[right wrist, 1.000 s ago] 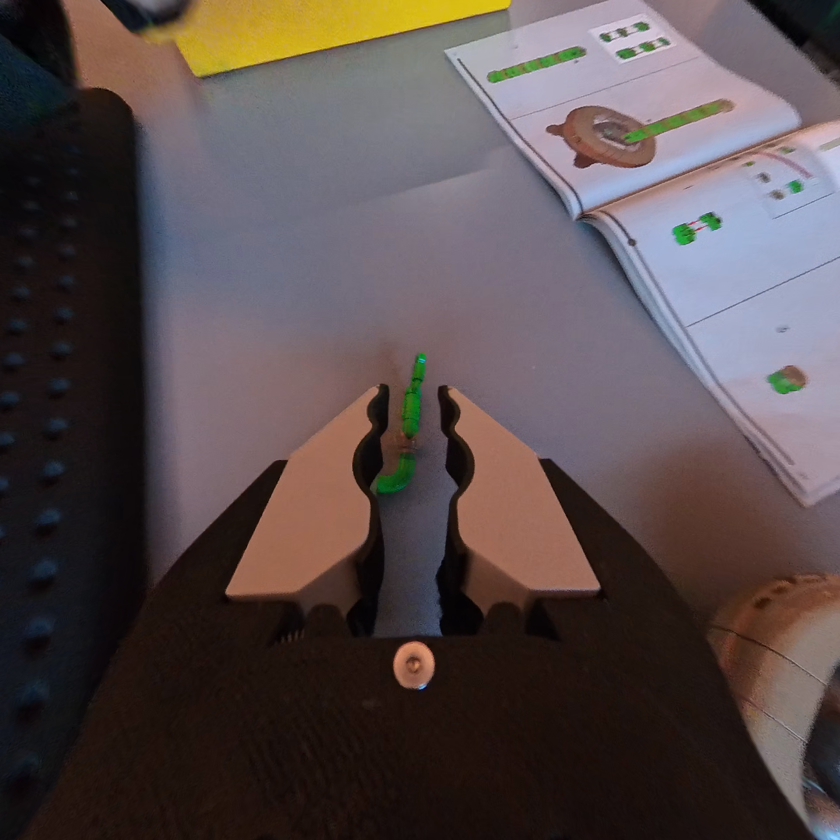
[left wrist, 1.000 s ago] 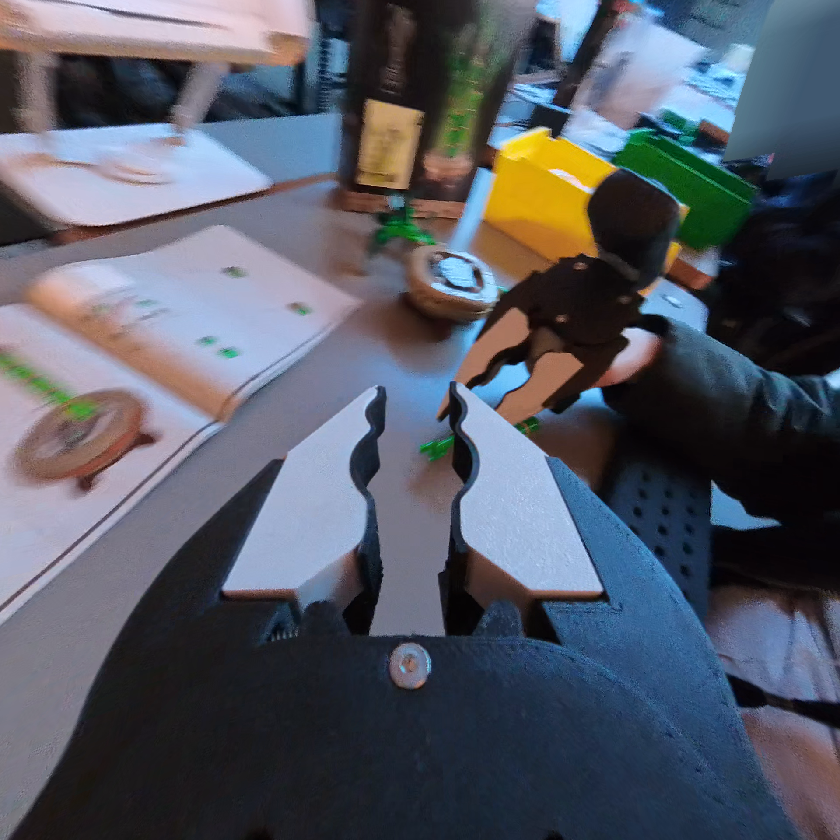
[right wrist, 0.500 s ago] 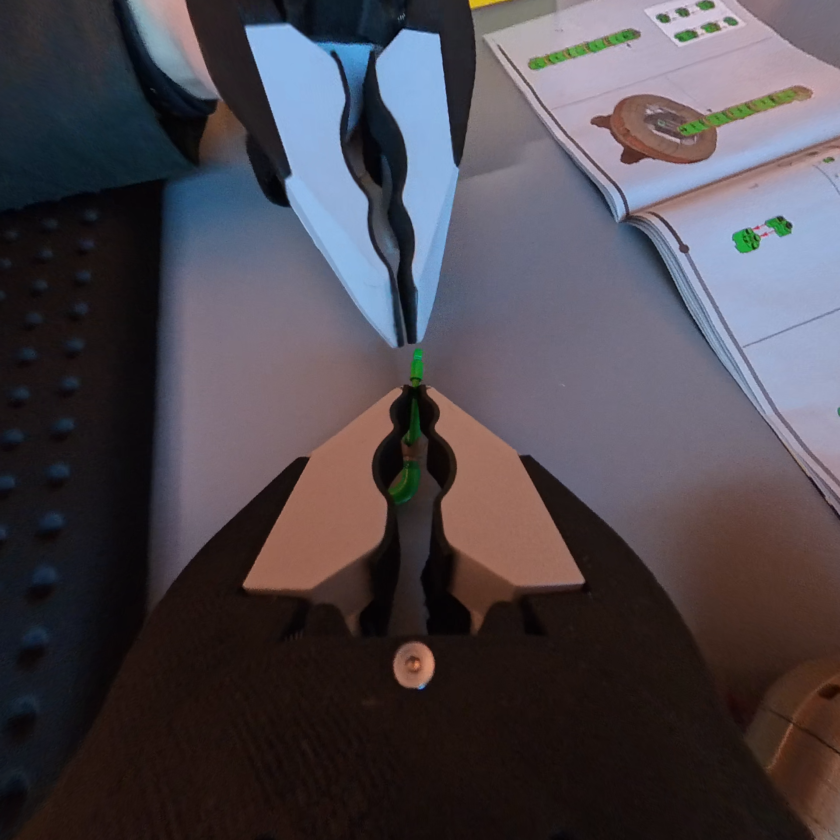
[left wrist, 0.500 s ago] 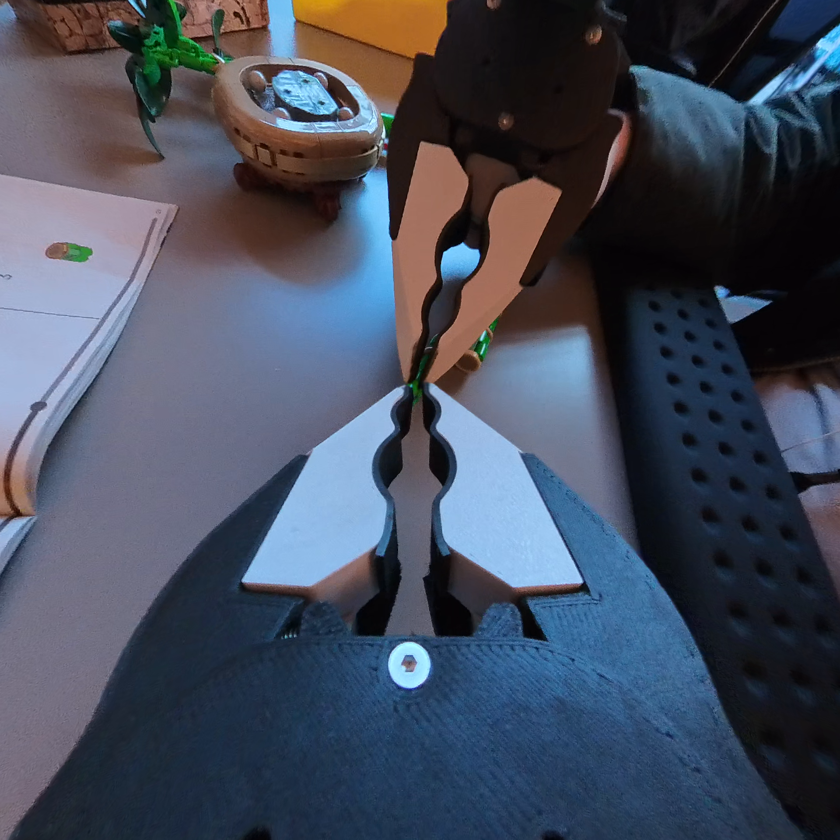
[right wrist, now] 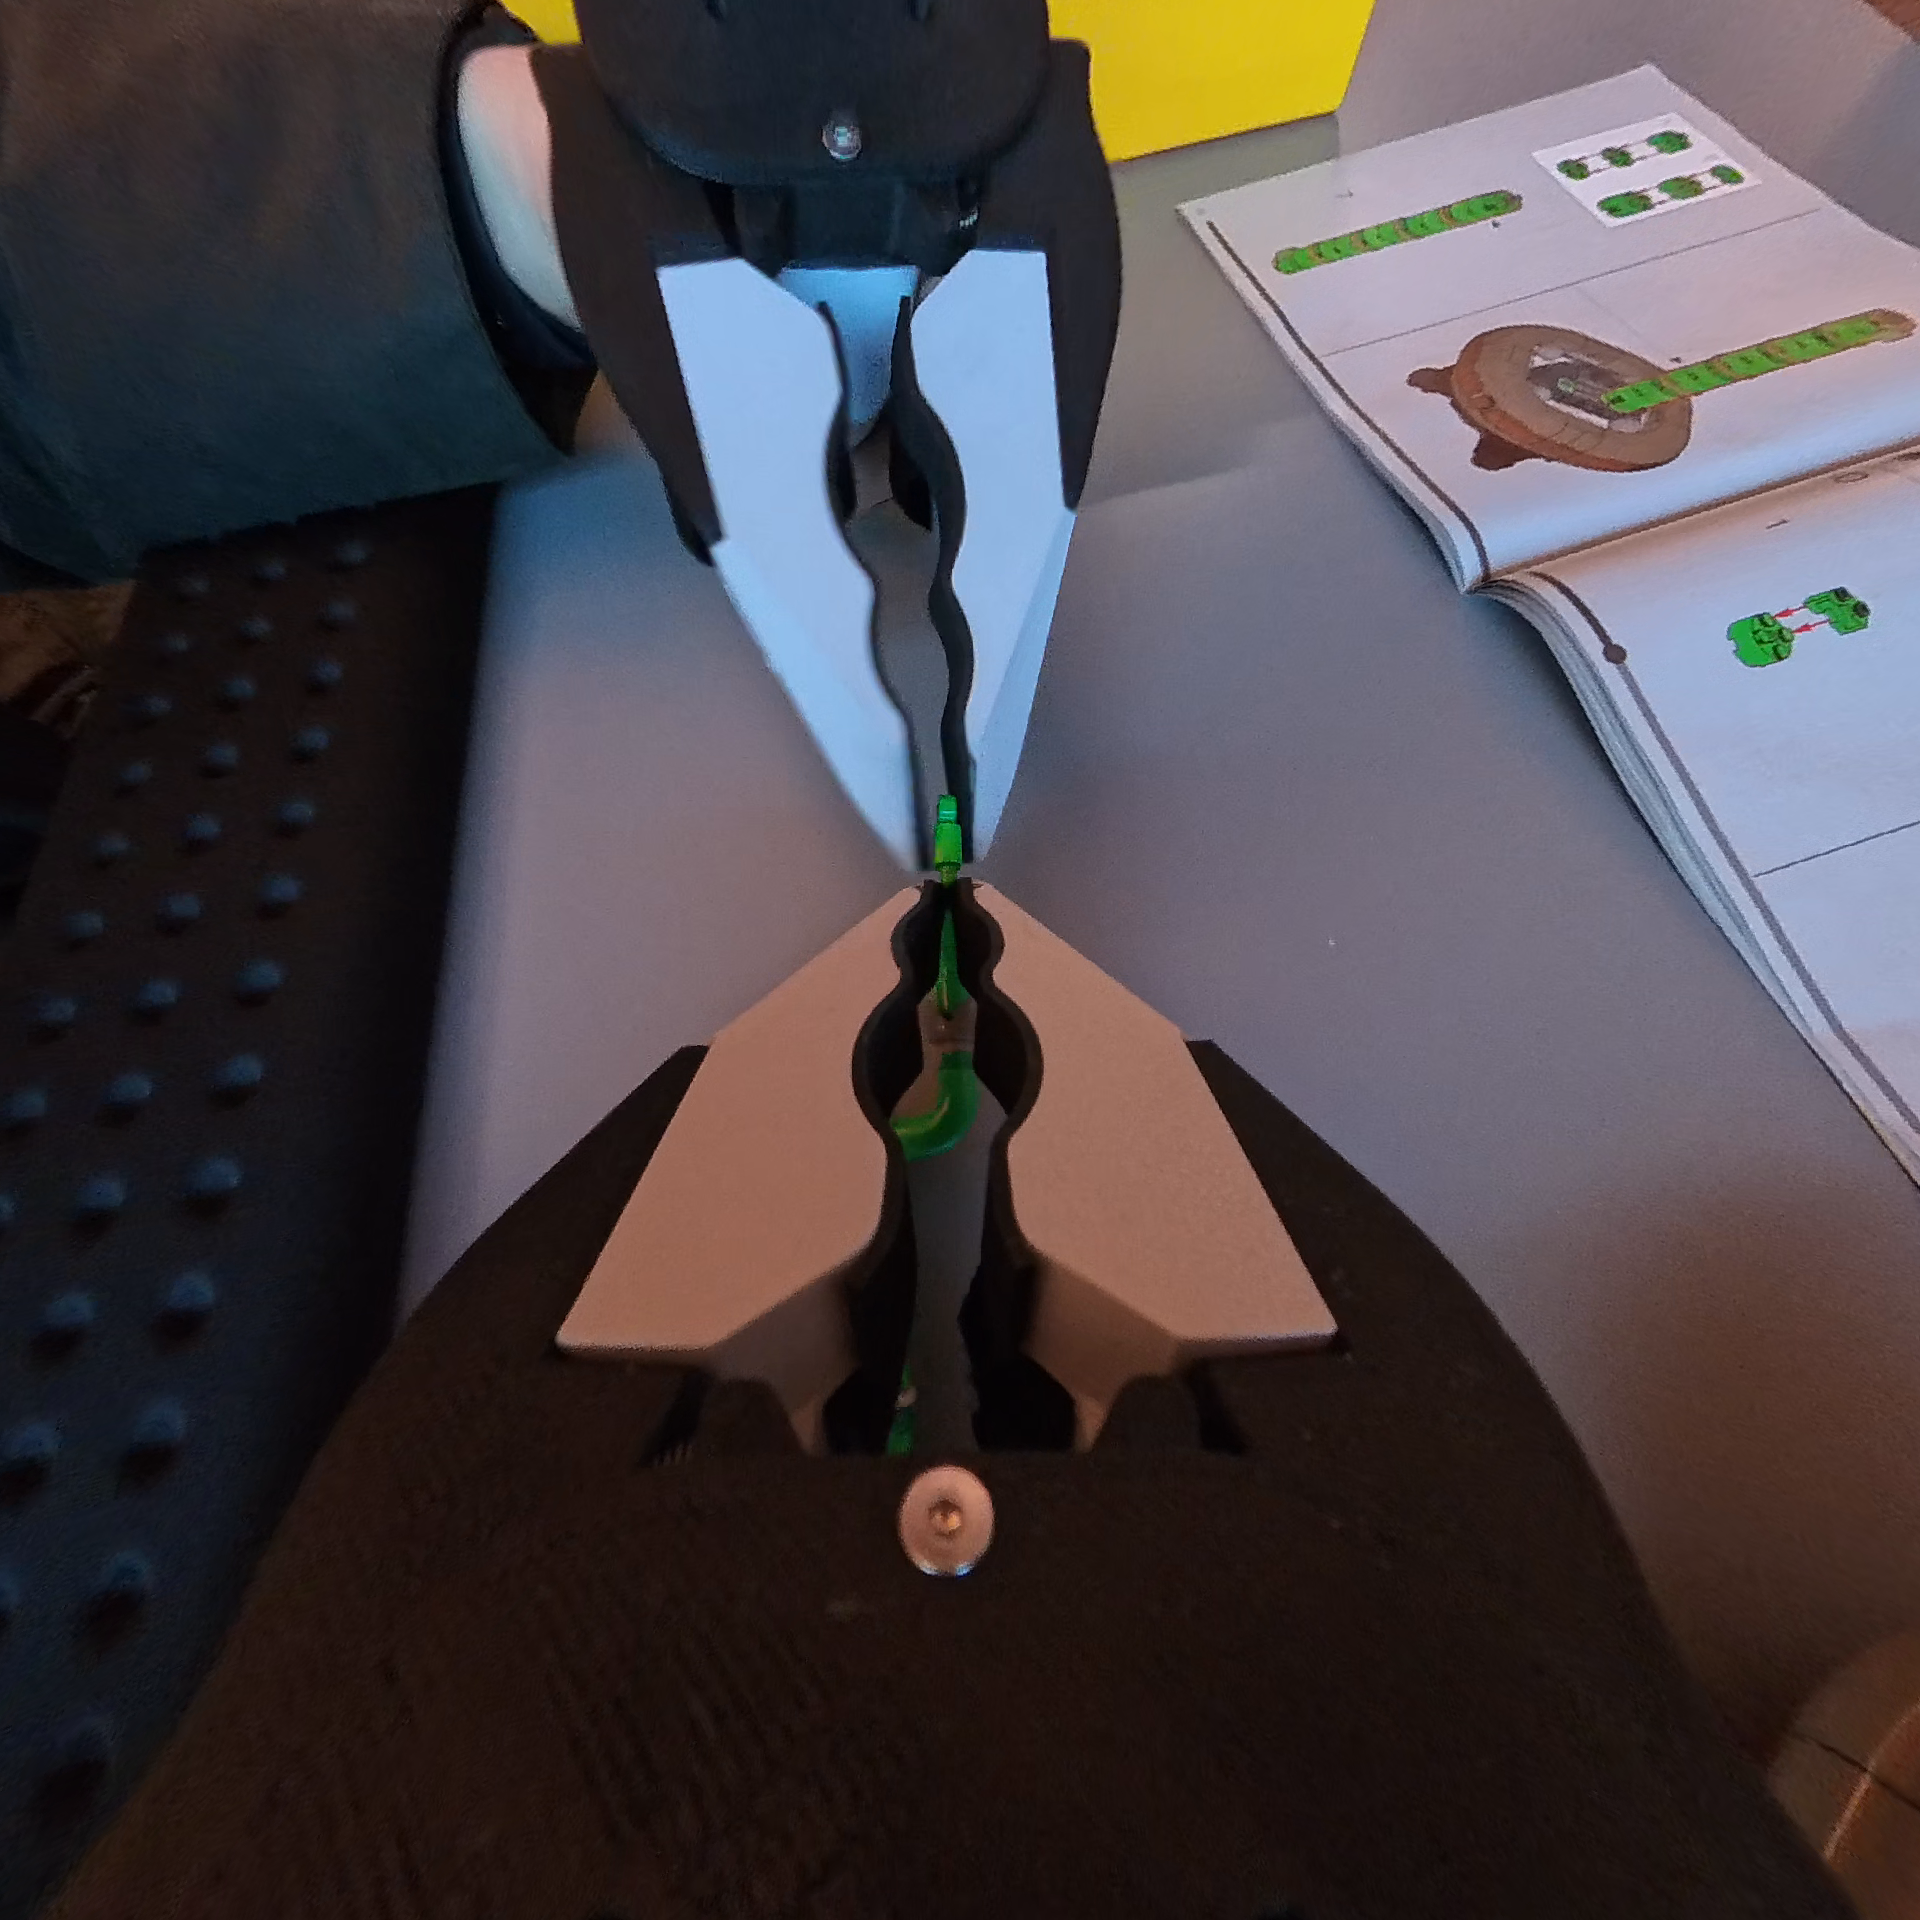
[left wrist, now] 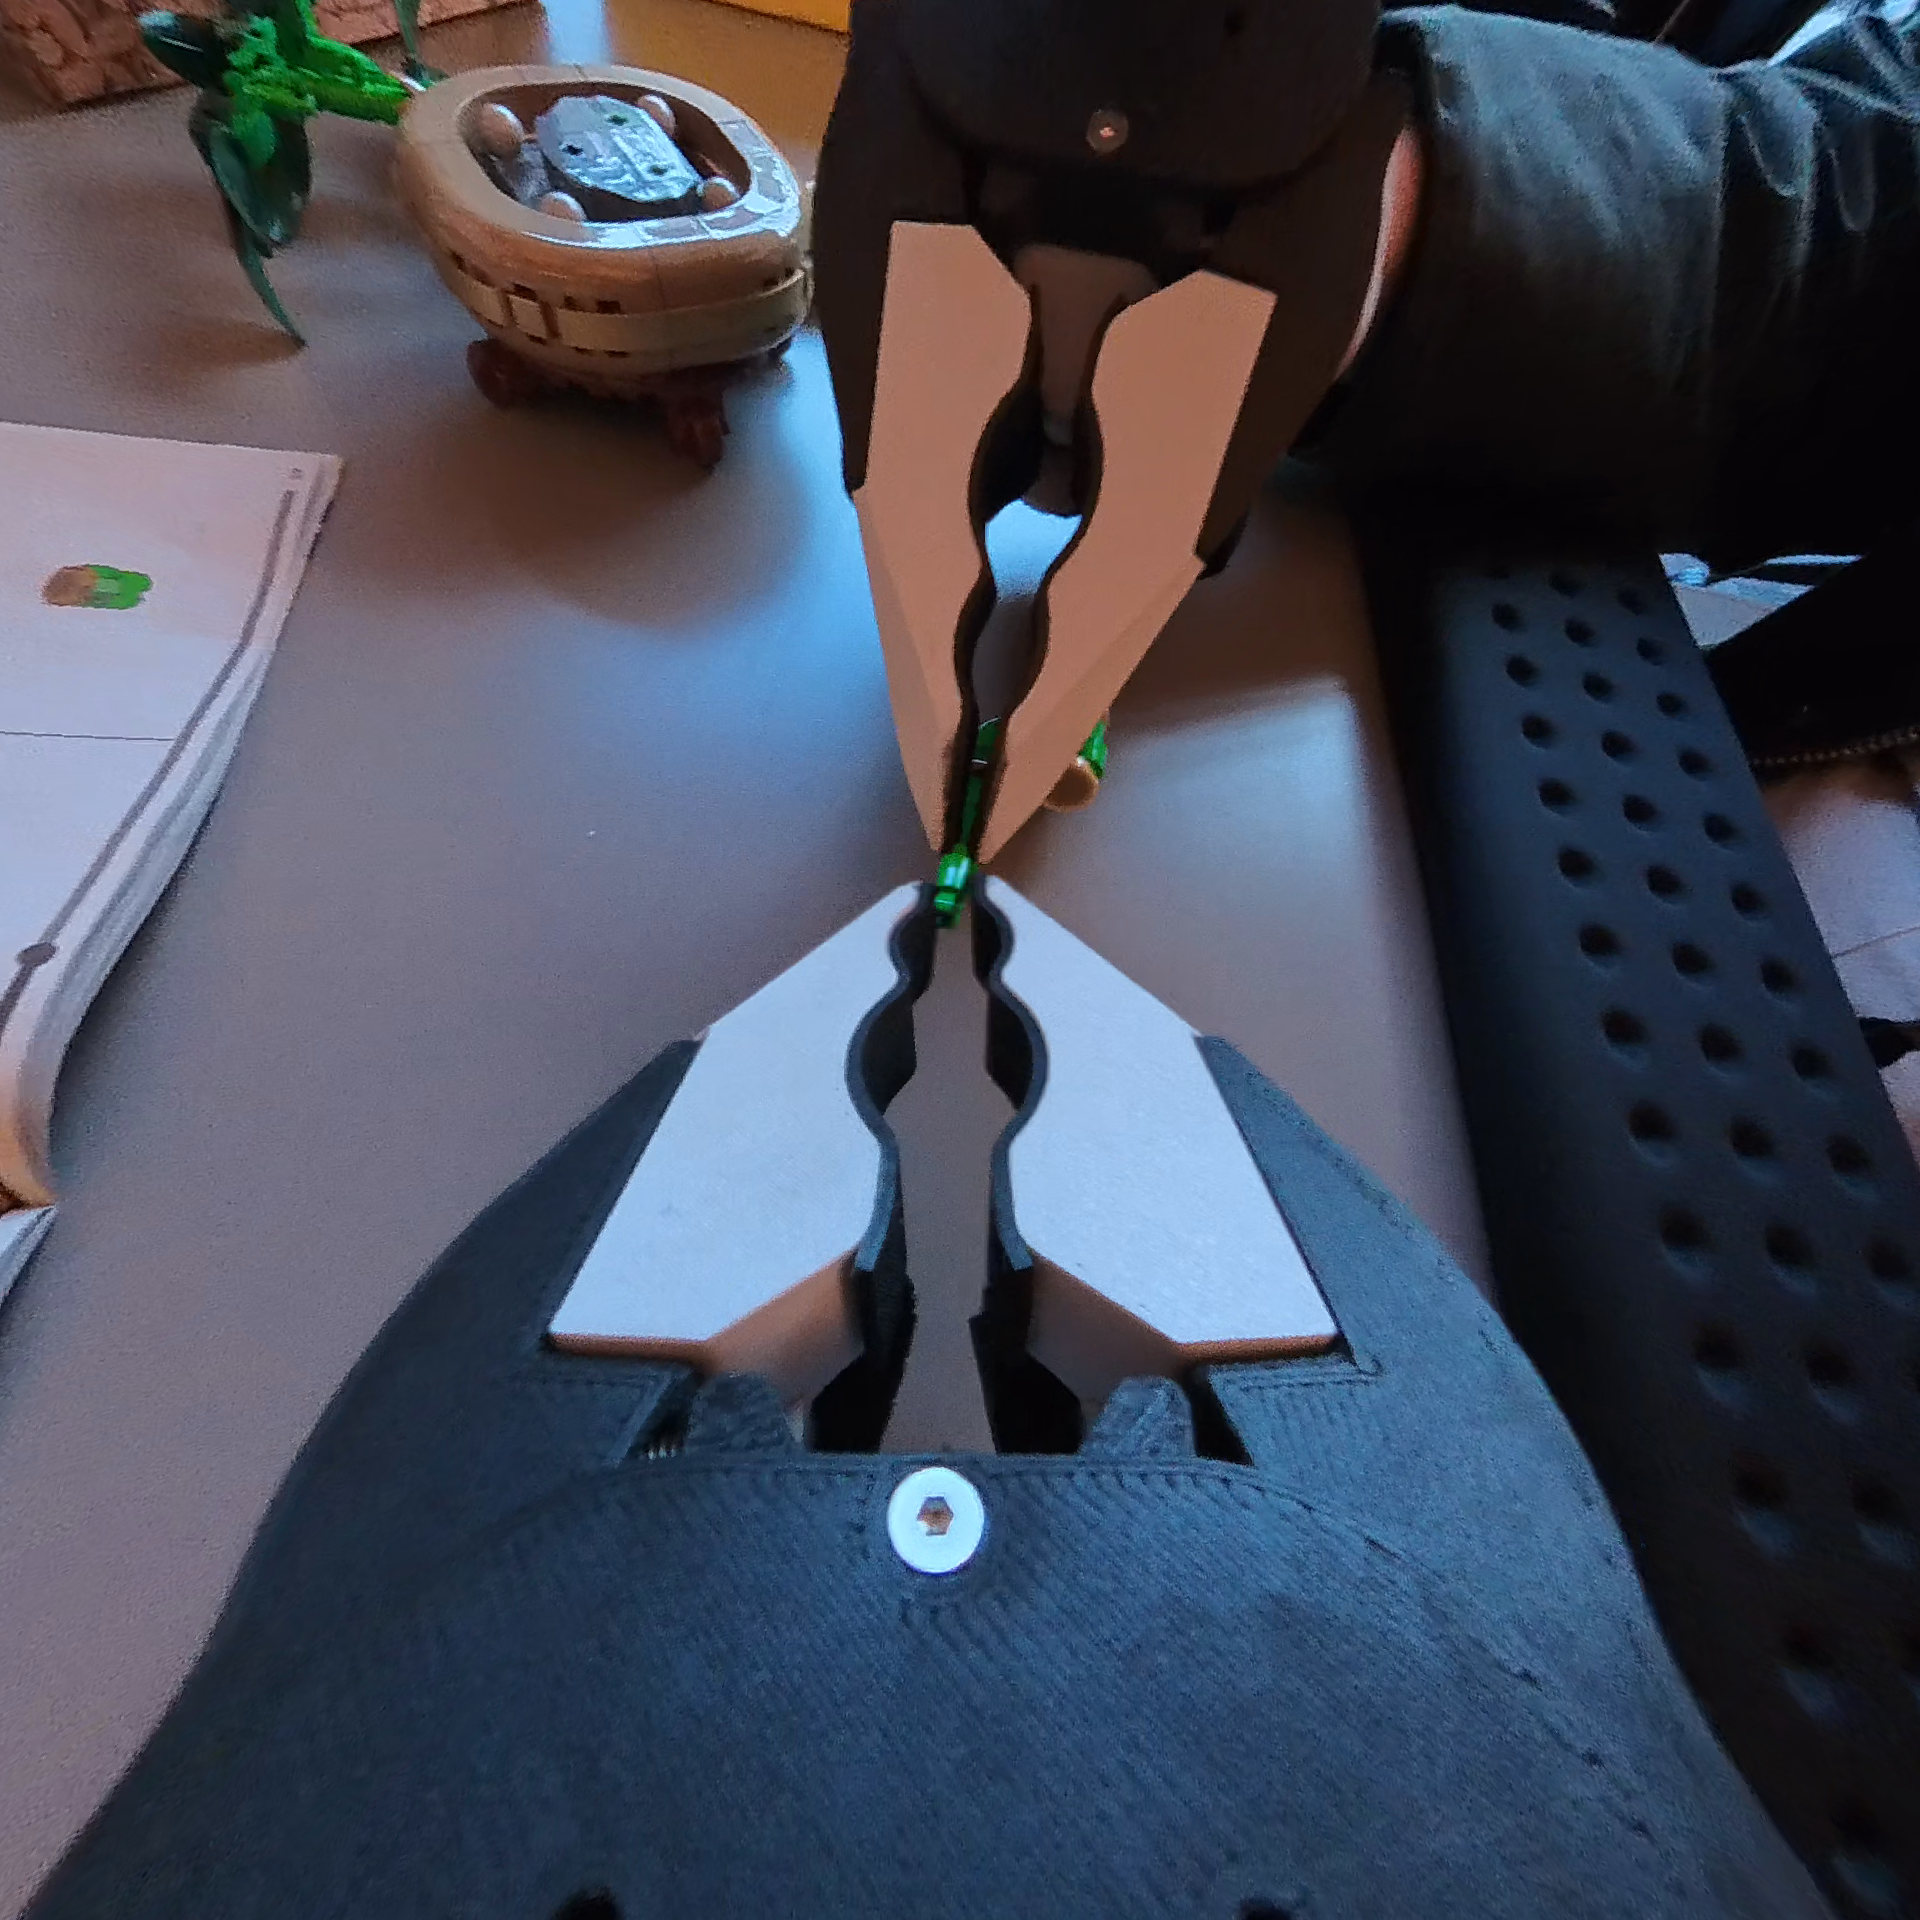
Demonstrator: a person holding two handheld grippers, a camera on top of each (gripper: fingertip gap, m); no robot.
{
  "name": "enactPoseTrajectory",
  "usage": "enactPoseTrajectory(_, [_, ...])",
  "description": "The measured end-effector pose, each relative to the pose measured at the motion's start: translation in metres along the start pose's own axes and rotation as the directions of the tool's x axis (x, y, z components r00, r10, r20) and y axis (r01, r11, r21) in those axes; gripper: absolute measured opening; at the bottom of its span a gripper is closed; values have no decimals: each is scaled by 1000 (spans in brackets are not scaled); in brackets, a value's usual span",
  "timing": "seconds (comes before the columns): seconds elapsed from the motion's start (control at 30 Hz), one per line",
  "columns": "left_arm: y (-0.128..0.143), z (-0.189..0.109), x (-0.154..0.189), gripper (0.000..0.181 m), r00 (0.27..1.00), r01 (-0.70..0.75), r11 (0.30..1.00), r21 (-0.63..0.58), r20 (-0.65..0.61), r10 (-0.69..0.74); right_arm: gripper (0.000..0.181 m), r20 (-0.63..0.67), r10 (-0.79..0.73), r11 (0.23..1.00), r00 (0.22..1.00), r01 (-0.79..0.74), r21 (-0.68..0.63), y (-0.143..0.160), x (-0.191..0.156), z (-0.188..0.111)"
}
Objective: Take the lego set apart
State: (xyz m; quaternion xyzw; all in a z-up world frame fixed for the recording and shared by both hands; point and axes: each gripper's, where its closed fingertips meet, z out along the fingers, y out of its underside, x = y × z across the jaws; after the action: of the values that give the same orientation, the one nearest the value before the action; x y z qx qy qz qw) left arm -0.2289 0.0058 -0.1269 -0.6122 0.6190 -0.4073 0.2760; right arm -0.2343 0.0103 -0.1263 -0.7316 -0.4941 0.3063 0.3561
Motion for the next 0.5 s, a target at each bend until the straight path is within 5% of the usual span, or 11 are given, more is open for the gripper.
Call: enactPoseTrajectory(0.5, [-10, -9, 5, 3, 1000, 4, 997, 73, -26, -2, 0, 50, 24, 999, 998, -26, 46, -6, -5, -5])
